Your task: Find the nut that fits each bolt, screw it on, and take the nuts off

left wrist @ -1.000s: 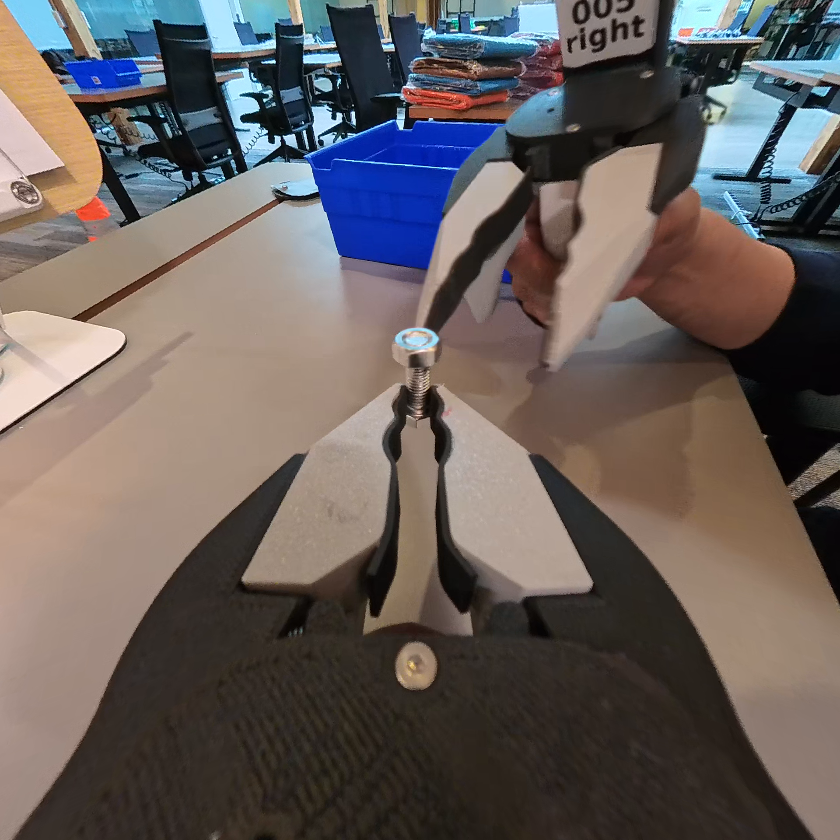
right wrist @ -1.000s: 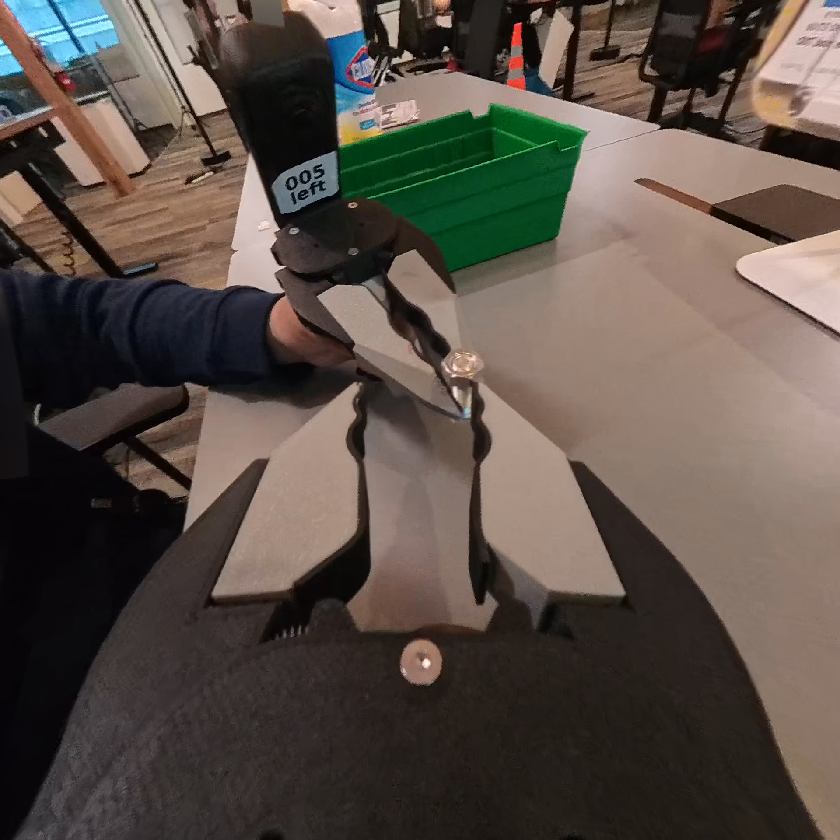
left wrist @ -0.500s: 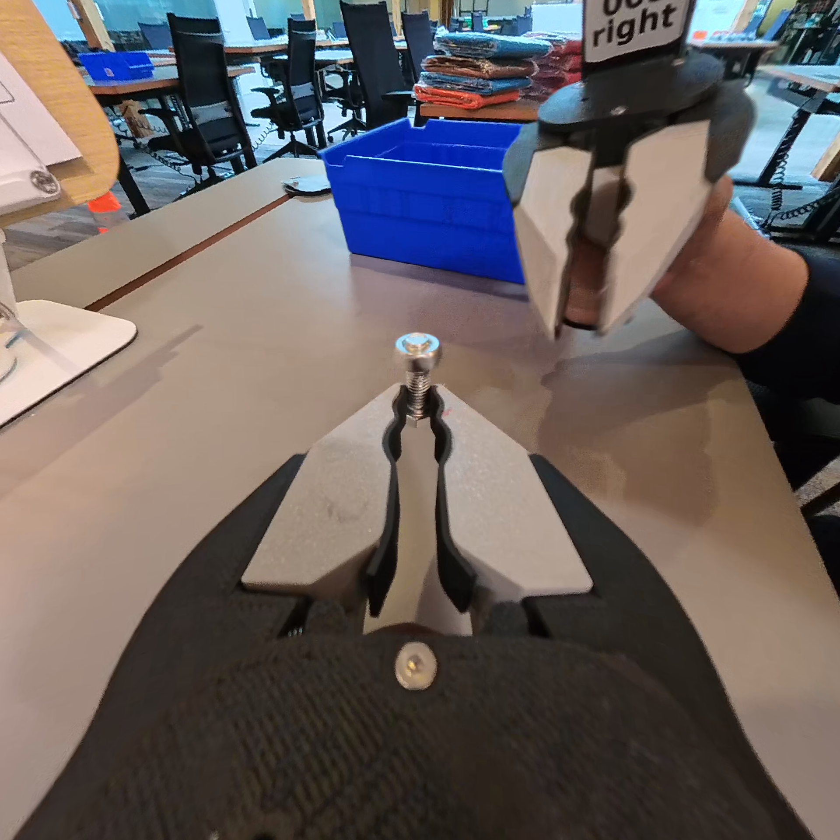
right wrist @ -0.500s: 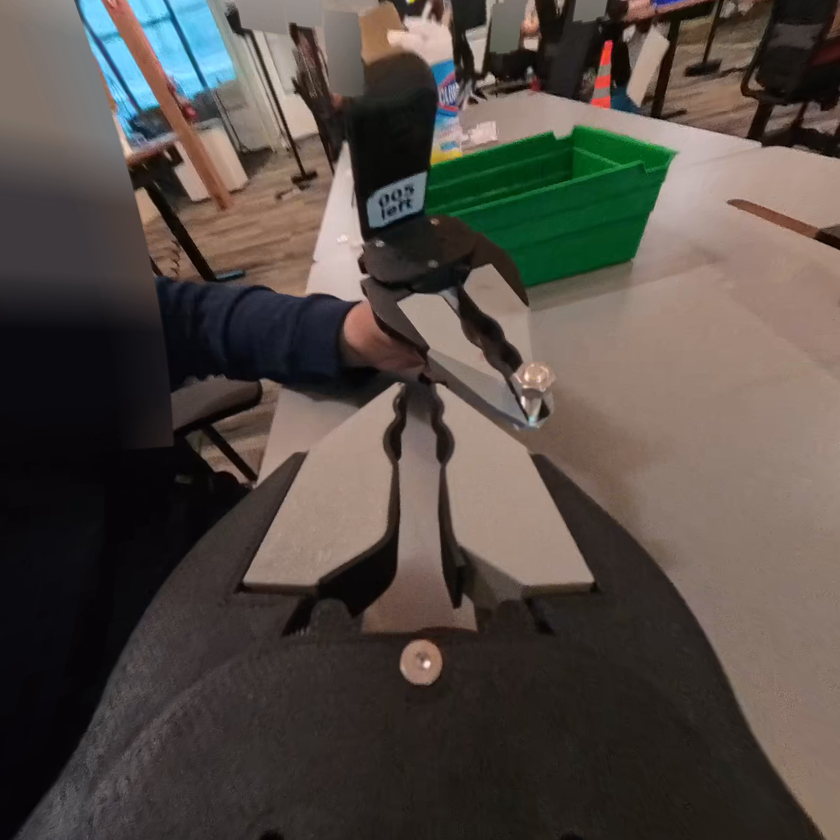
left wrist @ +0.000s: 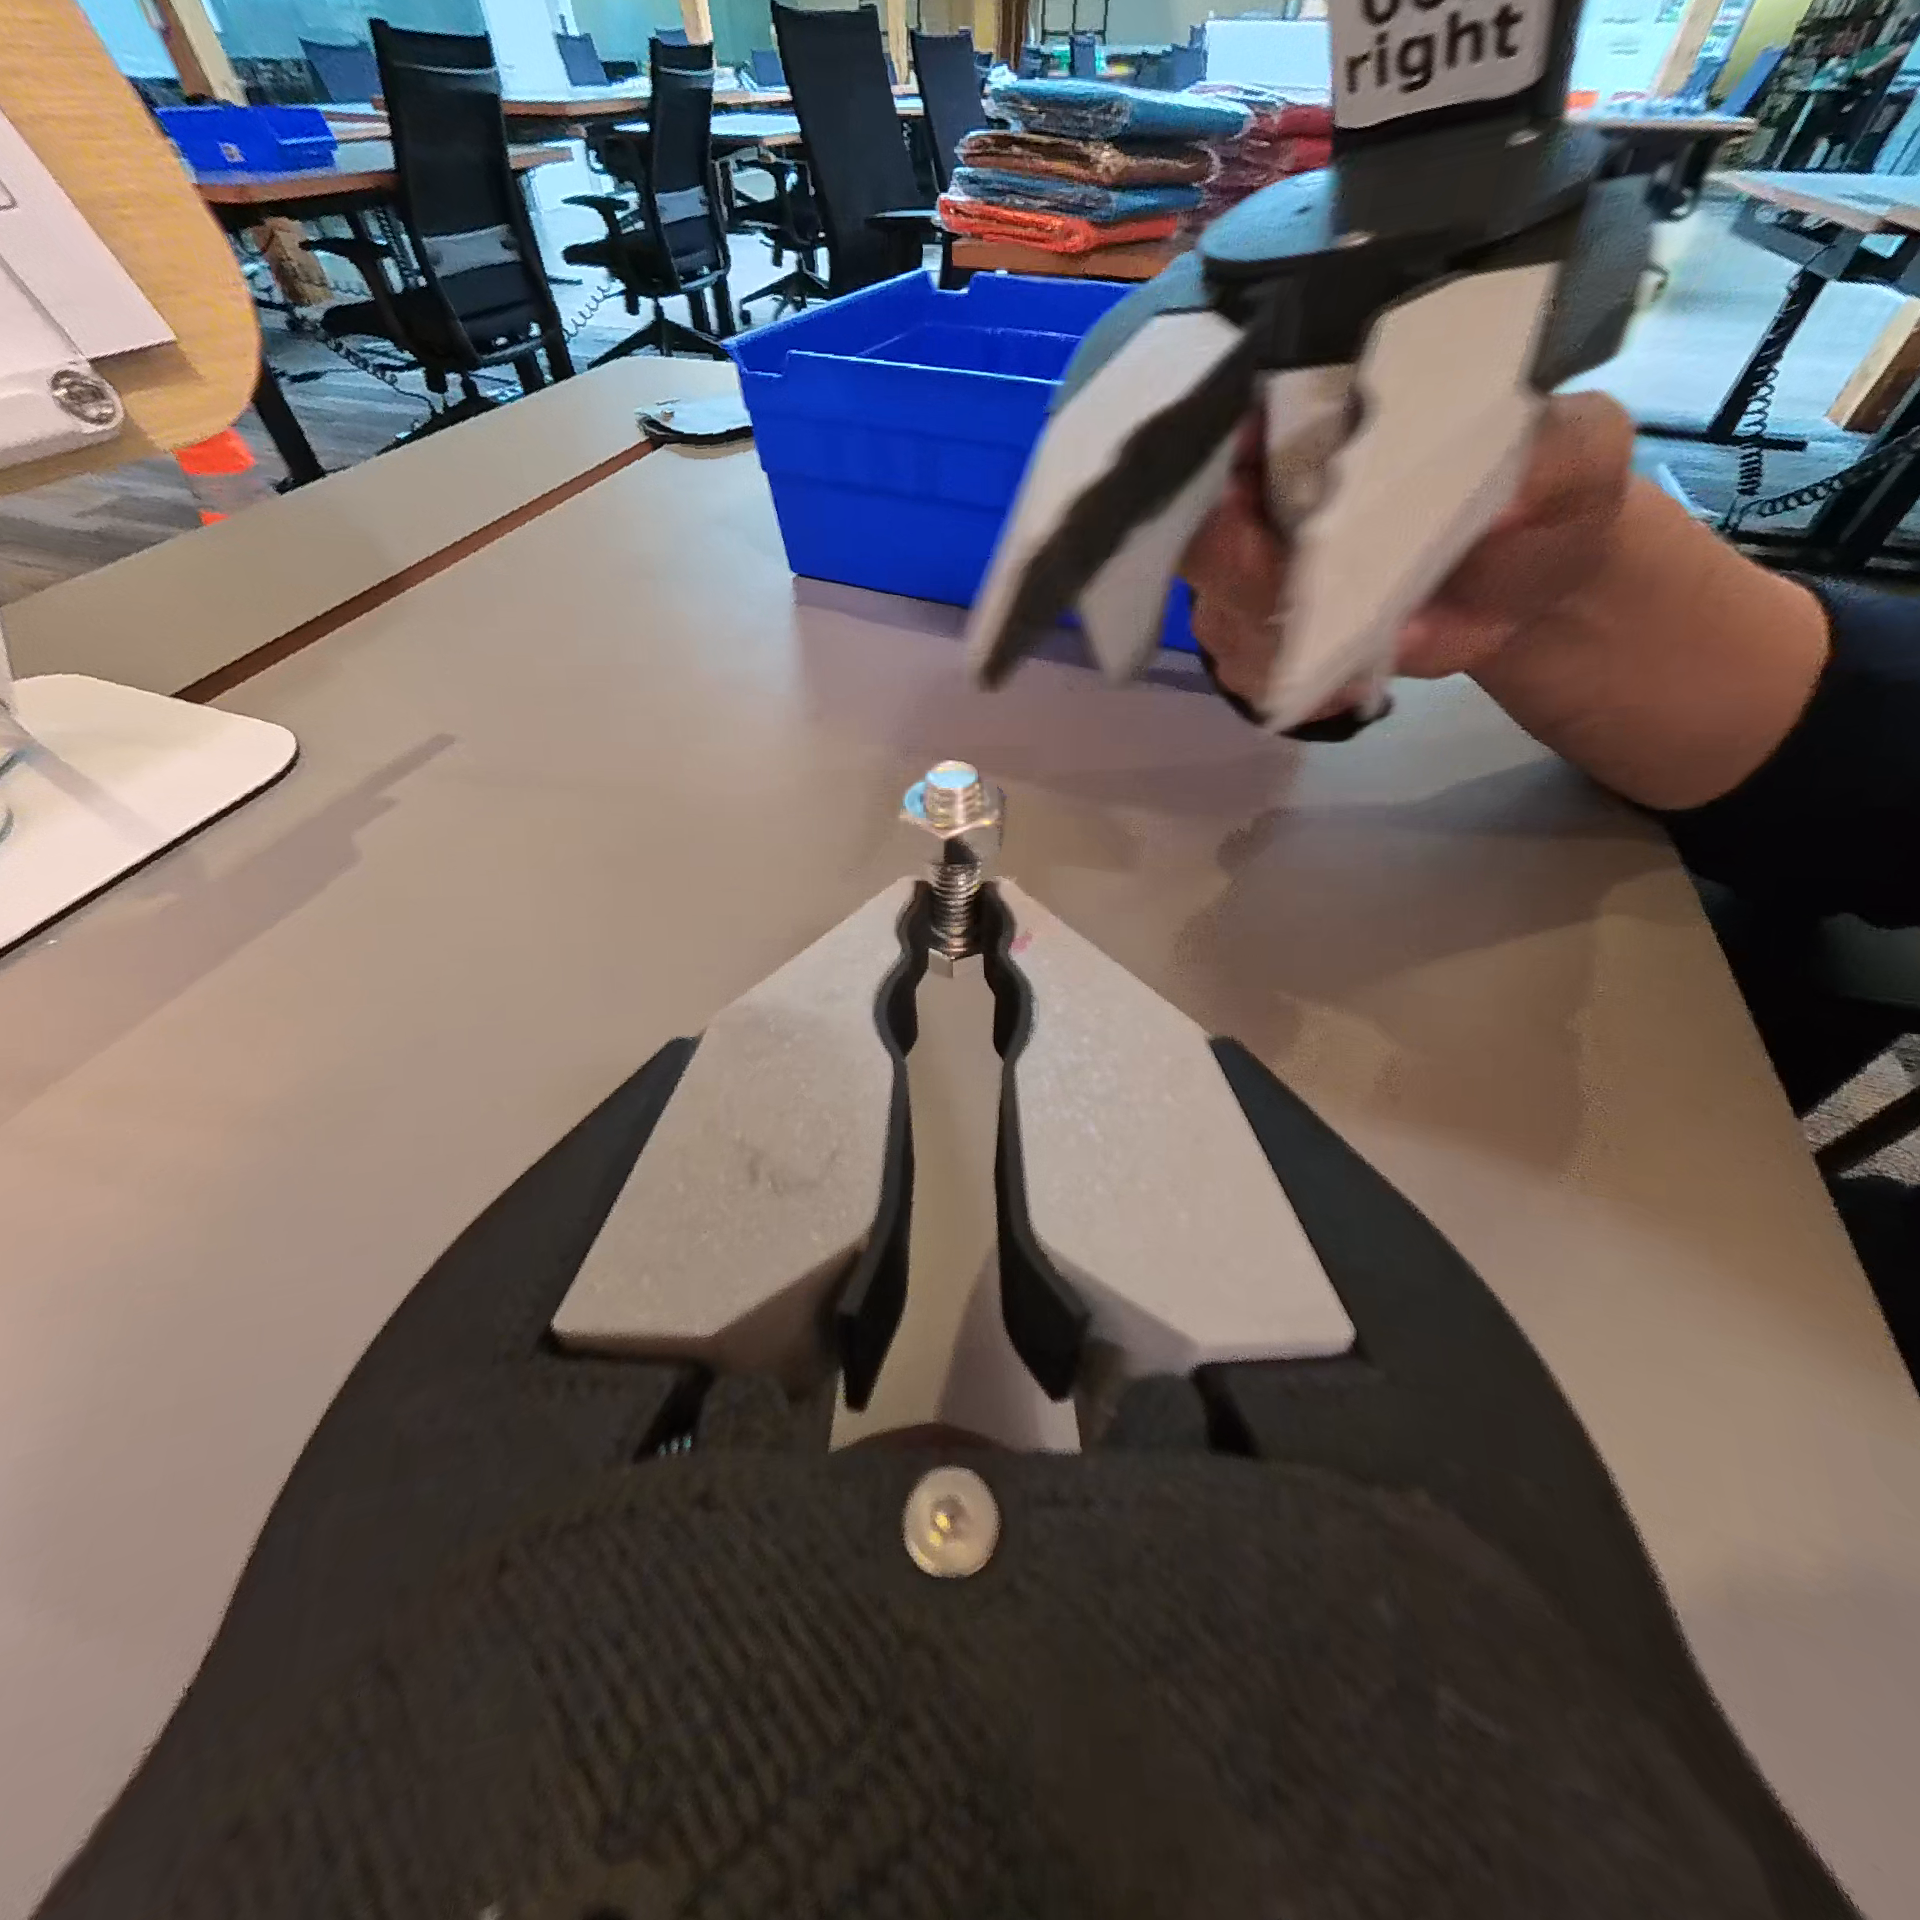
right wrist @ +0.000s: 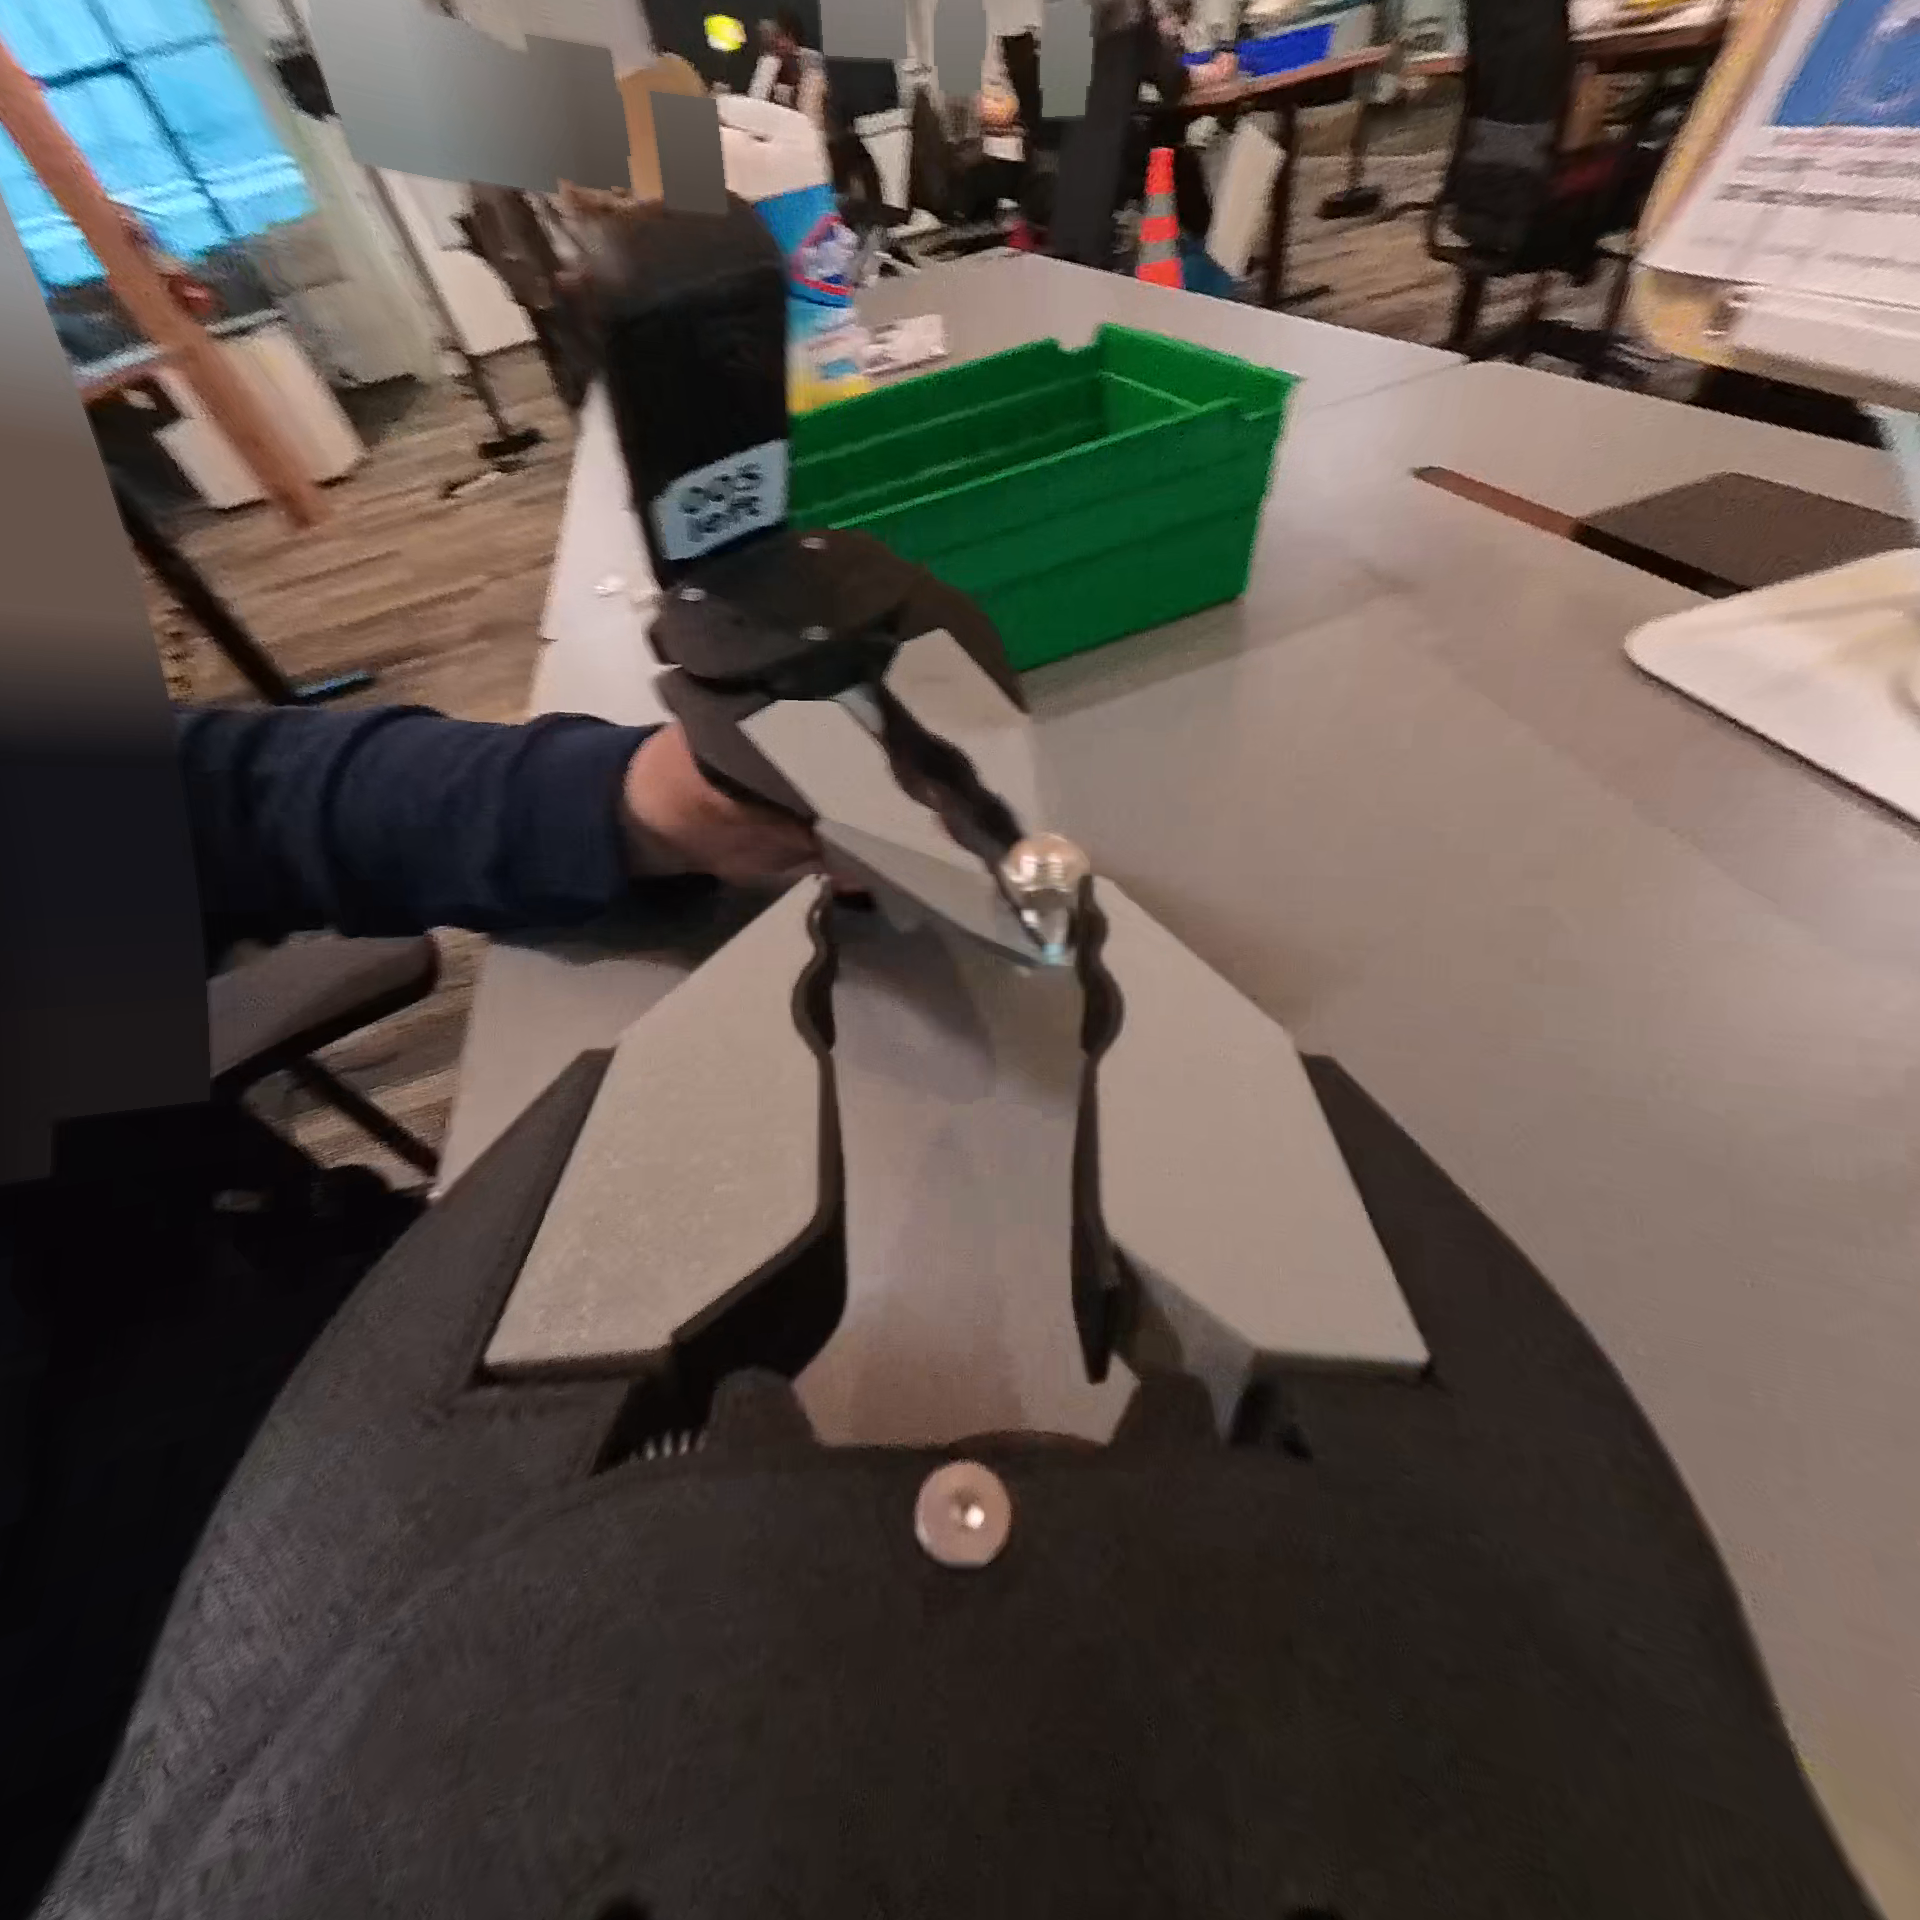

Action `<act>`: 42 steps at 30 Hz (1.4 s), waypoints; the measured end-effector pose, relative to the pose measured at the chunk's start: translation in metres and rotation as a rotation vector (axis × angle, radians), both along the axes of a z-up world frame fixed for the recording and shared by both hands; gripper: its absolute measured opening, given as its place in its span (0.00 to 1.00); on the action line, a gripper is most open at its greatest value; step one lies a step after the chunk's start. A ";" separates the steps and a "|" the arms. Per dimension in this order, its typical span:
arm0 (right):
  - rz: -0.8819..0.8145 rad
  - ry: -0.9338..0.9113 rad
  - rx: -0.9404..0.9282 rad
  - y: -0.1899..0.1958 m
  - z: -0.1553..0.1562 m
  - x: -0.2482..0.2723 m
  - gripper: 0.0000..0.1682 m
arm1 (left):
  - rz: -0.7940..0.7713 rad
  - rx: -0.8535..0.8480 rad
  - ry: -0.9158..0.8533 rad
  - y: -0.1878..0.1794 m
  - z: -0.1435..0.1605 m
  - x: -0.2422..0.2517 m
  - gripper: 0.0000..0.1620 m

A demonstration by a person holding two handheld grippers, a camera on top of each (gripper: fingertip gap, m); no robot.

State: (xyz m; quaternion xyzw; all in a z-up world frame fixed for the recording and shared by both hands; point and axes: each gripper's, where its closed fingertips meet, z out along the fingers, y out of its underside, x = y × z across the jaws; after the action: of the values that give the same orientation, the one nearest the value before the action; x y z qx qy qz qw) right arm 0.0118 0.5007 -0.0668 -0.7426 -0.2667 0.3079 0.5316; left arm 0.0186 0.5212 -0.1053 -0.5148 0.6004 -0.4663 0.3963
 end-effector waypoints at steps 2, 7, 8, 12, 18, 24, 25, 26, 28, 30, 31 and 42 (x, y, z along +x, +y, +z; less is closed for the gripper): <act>-0.098 -0.045 -0.014 0.014 -0.007 0.009 0.26 | -0.016 0.014 0.001 -0.005 -0.001 0.001 0.04; -0.095 -0.116 -0.039 0.013 -0.017 0.002 0.11 | -0.014 0.064 0.037 -0.008 -0.009 0.004 0.04; -0.099 -0.126 -0.040 0.022 -0.019 0.000 0.09 | -0.014 0.073 0.046 -0.008 -0.010 0.005 0.04; -0.102 -0.102 -0.106 0.020 -0.026 0.001 0.09 | 0.004 0.142 0.068 -0.009 -0.015 0.006 0.04; -0.141 -0.116 -0.087 0.022 -0.021 0.002 0.09 | 0.026 0.132 0.043 -0.006 -0.009 0.007 0.04; -0.402 -0.256 0.166 0.010 0.034 0.045 0.08 | 0.055 -0.017 0.002 0.008 0.002 0.001 0.20; -0.479 -0.317 0.208 0.003 0.047 0.060 0.08 | 0.065 -0.015 0.011 0.011 0.000 0.000 0.21; -0.586 -0.403 0.246 -0.005 0.061 0.083 0.08 | 0.076 -0.012 0.017 0.013 -0.002 0.000 0.21; -0.814 -0.597 0.271 -0.026 0.087 0.140 0.08 | 0.085 -0.012 0.043 0.012 -0.006 0.002 0.20; -0.905 -0.689 0.083 -0.045 0.080 0.192 0.08 | 0.079 -0.003 0.071 0.008 -0.010 0.004 0.19; -0.917 -0.680 -0.034 -0.052 0.067 0.215 0.08 | 0.073 0.008 0.081 0.006 -0.012 0.004 0.19; -0.851 -0.656 -0.761 -0.075 -0.105 0.323 0.09 | 0.101 0.060 0.132 0.014 -0.025 0.002 0.15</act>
State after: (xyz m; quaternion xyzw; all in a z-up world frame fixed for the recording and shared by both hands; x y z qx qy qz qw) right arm 0.3345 0.4256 -0.1716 -0.9747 0.0295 -0.0987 0.1982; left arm 0.0210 0.5355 -0.1301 -0.5620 0.6120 -0.3927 0.3942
